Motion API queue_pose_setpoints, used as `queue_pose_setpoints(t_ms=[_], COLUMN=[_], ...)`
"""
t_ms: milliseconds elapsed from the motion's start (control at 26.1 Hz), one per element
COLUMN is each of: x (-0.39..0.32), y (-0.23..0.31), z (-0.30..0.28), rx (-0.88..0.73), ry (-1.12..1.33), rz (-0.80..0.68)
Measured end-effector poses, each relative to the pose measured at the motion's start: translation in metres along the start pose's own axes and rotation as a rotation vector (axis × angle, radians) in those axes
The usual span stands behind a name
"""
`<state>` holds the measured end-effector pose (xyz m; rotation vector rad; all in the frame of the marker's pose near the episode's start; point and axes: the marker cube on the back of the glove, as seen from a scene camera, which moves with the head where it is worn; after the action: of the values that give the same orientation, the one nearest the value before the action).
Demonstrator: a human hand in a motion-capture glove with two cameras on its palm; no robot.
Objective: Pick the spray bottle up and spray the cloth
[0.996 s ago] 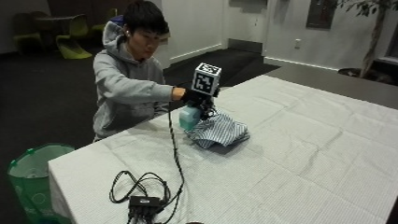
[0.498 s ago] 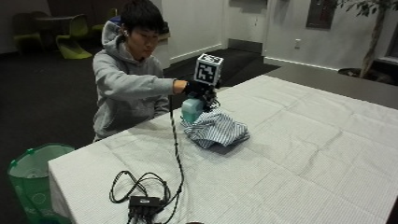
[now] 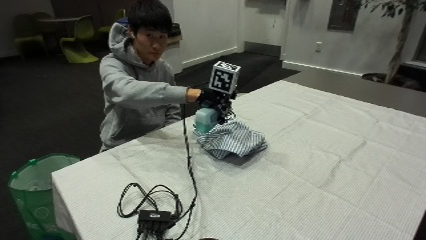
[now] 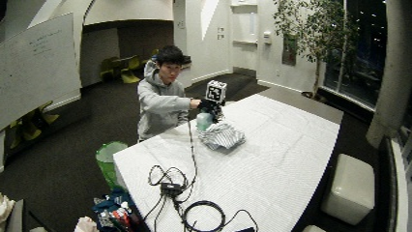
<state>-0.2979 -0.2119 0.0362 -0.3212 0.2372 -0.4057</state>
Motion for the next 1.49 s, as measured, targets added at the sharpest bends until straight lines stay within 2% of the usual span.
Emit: queue_pose_setpoints(t_ms=[153, 345, 575, 728, 881, 1034, 1226, 1494], x=[-0.007, -0.020, -0.064, -0.106, -0.141, -0.166, -0.178, -0.182], y=[-0.001, -0.001, -0.018, -0.050, -0.093, -0.141, -0.194, -0.210], z=[0.008, -0.015, -0.063, -0.072, -0.054, -0.027, 0.008, 0.021], rx=[0.016, 0.132, 0.443, 0.669, 0.782, 0.818, 0.753, 0.673], ry=[-0.076, -0.289, -0.782, -1.164, -1.286, -1.311, -1.307, -1.259], rz=[-0.033, -0.074, -0.147, -0.160, -0.123, -0.067, -0.044, -0.096])
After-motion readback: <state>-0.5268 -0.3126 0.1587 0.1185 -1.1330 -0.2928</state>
